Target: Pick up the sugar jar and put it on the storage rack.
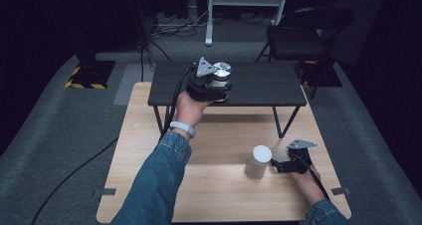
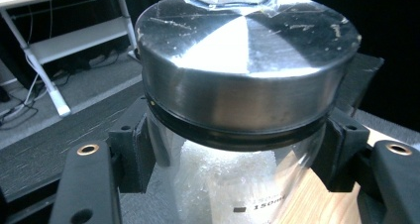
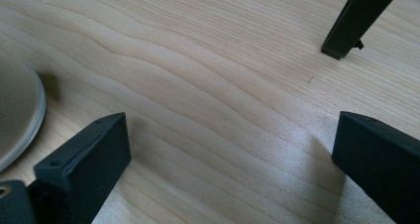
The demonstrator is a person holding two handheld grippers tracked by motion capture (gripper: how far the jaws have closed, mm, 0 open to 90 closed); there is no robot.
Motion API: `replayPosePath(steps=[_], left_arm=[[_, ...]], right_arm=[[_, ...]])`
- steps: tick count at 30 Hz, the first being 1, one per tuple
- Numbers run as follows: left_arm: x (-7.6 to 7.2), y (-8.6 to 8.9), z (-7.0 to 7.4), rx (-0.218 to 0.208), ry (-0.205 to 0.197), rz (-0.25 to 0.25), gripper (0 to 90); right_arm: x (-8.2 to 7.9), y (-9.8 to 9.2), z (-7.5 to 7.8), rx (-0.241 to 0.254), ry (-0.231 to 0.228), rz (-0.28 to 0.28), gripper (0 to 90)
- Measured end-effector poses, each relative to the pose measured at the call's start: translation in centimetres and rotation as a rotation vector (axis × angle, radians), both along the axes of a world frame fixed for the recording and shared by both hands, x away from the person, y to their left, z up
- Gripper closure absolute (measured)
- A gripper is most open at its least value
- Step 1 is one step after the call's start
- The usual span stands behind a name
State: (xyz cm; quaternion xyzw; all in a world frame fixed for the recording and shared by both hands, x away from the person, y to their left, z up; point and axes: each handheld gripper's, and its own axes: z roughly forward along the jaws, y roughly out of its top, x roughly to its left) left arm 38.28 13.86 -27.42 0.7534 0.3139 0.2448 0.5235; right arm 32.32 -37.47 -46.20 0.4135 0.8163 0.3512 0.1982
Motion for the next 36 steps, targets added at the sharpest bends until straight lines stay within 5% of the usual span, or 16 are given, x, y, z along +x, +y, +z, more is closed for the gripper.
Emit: replayPosePath(steps=[10, 16, 19, 27, 30, 36], left_arm=[[1.0, 0.2, -0.7, 0.009, 0.029, 0.033, 30.9], [1.3, 1.2, -2.3, -0.068, 0.019, 0.012, 29.5], [1.0, 1.2, -2.4, -0.095, 0.047, 0.057, 12.8], [-1.7, 2.9, -2.8, -0.114, 0.005, 0.077, 9.1], [-3.4, 4.3, -3.8, -0.157, -0.007, 0.076, 8.3], [-6.0, 6.2, -5.4, -0.138, -0.007, 0.072, 7.4]], right_arm=[[0.0, 0.0, 0.0, 0.0, 0.0, 0.003, 1.1], [0.0, 0.0, 0.0, -0.001, 0.0, 0.002, 1.2], [0.0, 0.0, 0.0, 0.0, 0.0, 0.003, 1.1], [0.0, -0.1, 0.0, -0.001, 0.0, 0.006, 1.1], [0.0, -0.1, 0.0, 0.0, 0.0, 0.008, 1.1], [0.0, -0.1, 0.0, -0.001, 0.0, 0.009, 1.1]])
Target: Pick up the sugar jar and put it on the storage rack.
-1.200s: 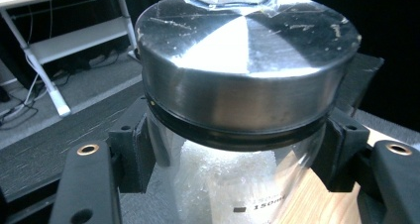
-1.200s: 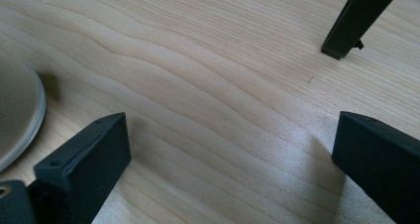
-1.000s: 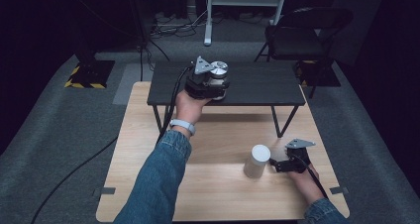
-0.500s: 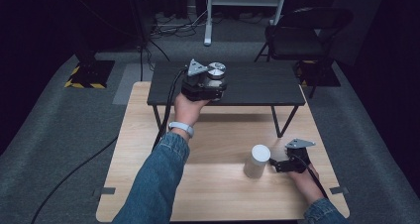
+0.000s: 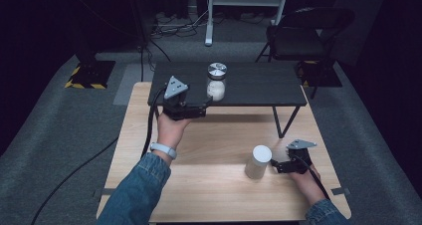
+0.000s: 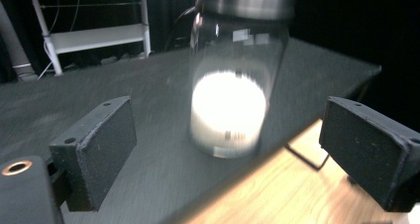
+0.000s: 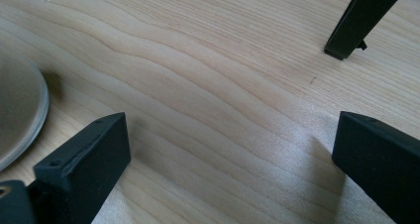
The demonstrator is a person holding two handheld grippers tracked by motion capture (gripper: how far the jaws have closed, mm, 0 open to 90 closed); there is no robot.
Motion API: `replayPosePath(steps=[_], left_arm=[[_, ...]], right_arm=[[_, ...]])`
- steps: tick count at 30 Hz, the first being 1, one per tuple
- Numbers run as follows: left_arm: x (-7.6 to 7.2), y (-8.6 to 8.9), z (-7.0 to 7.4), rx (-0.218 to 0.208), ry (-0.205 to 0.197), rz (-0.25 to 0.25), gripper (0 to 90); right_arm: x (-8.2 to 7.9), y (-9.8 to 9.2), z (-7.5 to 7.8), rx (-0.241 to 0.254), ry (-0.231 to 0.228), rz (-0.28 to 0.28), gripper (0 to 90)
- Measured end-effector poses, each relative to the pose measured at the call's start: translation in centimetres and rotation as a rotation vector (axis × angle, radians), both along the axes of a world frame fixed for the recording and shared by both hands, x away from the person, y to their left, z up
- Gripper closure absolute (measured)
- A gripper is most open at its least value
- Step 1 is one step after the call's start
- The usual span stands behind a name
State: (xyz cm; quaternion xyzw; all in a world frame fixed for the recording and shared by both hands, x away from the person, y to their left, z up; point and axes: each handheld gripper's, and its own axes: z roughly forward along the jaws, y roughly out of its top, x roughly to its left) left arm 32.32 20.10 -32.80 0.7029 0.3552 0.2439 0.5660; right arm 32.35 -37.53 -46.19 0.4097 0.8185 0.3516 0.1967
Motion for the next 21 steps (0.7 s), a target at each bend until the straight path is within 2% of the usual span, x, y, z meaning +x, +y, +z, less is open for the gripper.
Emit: replayPosePath(steps=[5, 6, 9, 10, 13, 16, 18, 19, 20, 21], left_arm=[[-2.0, 1.5, -2.2, -0.025, 0.022, -0.017, 7.4], [-3.0, 1.9, -3.2, -0.007, 0.026, -0.02, 7.5], [-4.3, 2.3, -4.9, 0.019, 0.041, -0.022, 7.6], [-4.3, 2.3, -4.9, 0.019, 0.041, -0.022, 7.6], [-4.9, 2.8, -6.6, 0.007, 0.075, -0.026, 7.6], [-5.4, 2.8, -8.0, 0.019, 0.102, -0.019, 7.6], [-5.8, 2.5, -9.1, 0.052, 0.114, -0.012, 7.6], [-5.8, 2.5, -9.1, 0.052, 0.114, -0.012, 7.6], [-6.4, 1.7, -9.4, 0.128, 0.102, 0.0, 7.6], [-6.4, 1.7, -9.4, 0.128, 0.102, 0.0, 7.7]], right_arm=[[0.0, 0.0, 0.0, 0.0, 0.0, -0.001, 1.0], [0.0, 0.0, 0.0, -0.001, 0.0, -0.001, 1.0], [0.0, 0.0, 0.0, -0.001, 0.0, 0.0, 1.0], [0.0, 0.0, 0.0, -0.001, 0.0, 0.0, 1.0], [-0.1, 0.1, 0.0, -0.001, 0.0, -0.001, 0.9], [-0.1, 0.1, 0.0, -0.001, 0.0, -0.001, 0.9], [-0.1, 0.1, 0.0, -0.002, 0.0, -0.001, 0.9], [-0.1, 0.1, 0.0, -0.002, 0.0, -0.001, 0.9], [-0.1, 0.1, 0.0, -0.002, 0.0, -0.001, 0.9], [-0.1, 0.1, 0.0, -0.002, 0.0, -0.001, 0.9]])
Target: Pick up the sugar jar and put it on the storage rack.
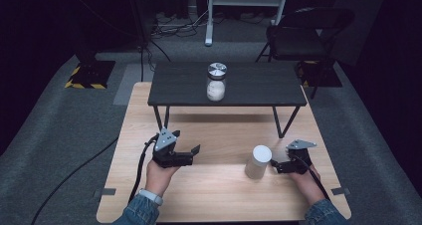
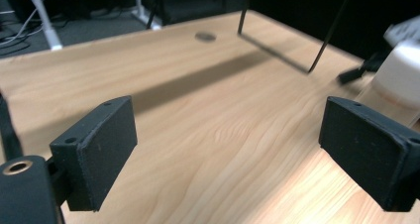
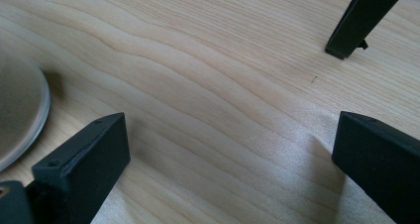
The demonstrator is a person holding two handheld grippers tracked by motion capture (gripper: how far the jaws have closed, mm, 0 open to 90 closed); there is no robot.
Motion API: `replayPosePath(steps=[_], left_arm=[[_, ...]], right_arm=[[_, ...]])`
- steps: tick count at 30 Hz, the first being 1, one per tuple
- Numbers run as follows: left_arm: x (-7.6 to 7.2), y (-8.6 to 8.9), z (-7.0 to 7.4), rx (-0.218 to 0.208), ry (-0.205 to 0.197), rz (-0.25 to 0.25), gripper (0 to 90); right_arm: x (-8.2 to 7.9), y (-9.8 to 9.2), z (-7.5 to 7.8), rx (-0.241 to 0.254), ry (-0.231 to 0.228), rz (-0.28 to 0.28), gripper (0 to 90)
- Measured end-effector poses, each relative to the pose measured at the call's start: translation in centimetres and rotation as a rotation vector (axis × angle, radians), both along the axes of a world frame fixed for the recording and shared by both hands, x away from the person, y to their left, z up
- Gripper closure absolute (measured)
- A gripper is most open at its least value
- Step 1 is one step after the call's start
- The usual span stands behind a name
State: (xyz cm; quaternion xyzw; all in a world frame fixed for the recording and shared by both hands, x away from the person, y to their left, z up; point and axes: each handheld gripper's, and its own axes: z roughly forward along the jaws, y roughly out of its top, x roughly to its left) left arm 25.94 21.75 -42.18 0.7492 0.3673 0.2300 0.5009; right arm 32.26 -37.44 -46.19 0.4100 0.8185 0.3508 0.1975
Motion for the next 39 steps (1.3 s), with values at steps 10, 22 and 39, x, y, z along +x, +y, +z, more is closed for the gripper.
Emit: replayPosePath(steps=[10, 22, 39], left_arm=[[0.1, -0.8, -2.9, 0.052, 0.085, 0.002, 7.6], [1.8, -1.2, -4.5, 0.106, 0.236, 0.055, 7.6], [2.1, -3.4, -4.2, 0.258, 0.266, 0.044, 3.1]], right_arm=[[-0.1, 0.0, 0.0, -0.001, 0.0, -0.001, 0.8], [0.0, 0.0, 0.0, 0.001, 0.002, 0.006, 0.5], [0.1, -0.2, 0.0, 0.0, 0.003, 0.016, 0.3]])
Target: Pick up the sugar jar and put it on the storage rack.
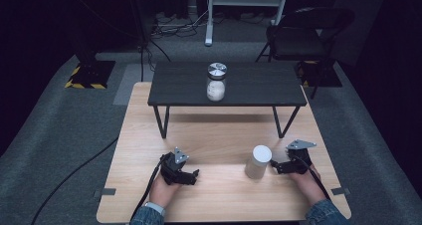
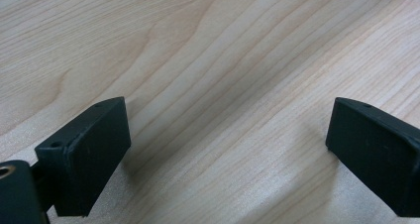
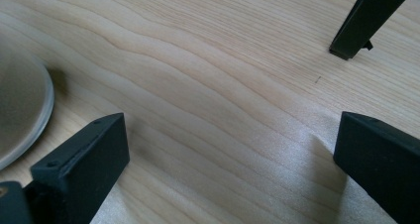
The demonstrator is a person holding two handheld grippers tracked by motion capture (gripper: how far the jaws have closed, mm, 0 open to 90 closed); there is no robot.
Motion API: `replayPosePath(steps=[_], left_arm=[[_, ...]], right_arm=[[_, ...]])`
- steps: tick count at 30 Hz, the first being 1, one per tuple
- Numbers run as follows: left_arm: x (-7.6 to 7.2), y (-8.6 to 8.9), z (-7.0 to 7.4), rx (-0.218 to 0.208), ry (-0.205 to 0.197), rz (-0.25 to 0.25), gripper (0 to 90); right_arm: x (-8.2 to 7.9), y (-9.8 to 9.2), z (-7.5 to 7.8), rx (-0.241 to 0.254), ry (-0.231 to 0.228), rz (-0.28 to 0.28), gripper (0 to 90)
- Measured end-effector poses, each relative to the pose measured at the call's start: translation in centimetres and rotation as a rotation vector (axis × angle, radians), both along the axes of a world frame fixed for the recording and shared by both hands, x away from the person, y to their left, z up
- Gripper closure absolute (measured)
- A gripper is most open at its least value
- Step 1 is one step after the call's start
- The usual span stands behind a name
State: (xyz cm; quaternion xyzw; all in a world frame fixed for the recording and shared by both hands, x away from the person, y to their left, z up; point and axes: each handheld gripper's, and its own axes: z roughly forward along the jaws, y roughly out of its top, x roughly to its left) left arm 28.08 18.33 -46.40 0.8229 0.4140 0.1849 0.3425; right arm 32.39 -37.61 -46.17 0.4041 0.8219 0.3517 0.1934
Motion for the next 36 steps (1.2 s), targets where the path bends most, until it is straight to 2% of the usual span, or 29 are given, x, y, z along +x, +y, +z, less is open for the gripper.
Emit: replayPosePath(steps=[36], left_arm=[[0.09, -0.1, 0.05, 0.003, 0.006, 0.002, 1.0]], right_arm=[[0.08, -0.11, 0.01, -0.001, 0.002, 0.012, 0.0]])
